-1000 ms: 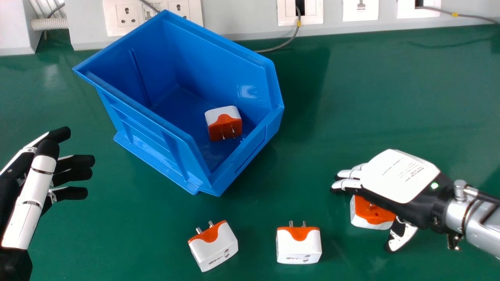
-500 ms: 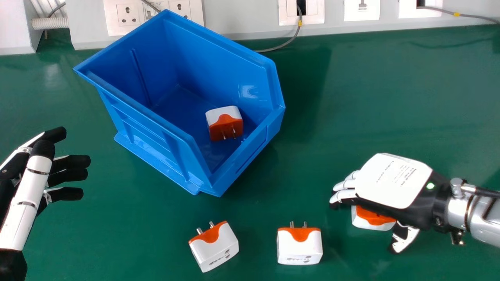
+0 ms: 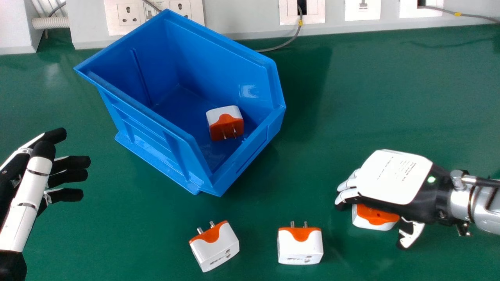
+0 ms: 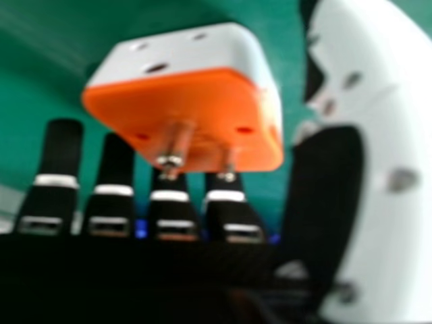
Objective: Pick all objects and put in blue box
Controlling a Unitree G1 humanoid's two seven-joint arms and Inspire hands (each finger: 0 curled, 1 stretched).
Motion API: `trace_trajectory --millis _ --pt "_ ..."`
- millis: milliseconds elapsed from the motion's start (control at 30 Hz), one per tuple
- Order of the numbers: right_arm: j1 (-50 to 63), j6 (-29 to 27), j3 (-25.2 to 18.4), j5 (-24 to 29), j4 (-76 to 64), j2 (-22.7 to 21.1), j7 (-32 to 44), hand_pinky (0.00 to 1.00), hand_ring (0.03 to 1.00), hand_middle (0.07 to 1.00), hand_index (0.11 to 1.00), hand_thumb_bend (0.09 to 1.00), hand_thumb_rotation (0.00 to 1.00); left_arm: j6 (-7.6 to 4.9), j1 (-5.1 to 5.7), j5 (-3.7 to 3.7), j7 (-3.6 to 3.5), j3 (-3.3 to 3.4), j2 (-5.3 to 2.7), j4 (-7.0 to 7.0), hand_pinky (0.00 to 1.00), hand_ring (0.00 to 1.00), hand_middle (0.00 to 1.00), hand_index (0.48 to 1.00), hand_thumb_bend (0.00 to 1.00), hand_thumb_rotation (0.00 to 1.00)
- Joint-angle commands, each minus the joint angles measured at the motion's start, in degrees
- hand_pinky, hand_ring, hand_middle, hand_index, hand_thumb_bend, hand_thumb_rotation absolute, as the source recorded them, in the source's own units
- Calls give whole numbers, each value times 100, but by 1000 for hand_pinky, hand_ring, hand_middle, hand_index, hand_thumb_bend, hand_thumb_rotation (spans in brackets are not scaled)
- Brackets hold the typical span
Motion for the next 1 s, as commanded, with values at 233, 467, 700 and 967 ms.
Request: trace_trajectory --millis 233,467,700,967 --pt "-364 -119 202 -348 213 -123 -349 633 766 798 732 572 0 -65 62 -64 3 30 -7 -205 613 689 689 829 491 887" --pt "-441 -195 327 -356 300 -41 -473 621 756 791 719 576 0 -62 95 -118 -14 66 -9 -227 613 687 688 827 482 889" --pt "-488 -238 522 -513 673 117 -1303 583 716 753 681 597 0 -20 105 -149 1 80 2 -252 613 688 688 825 484 889" --pt "-484 -55 642 -615 871 151 -1890 517 605 650 574 575 32 60 110 -156 28 75 15 -322 614 688 689 825 496 887"
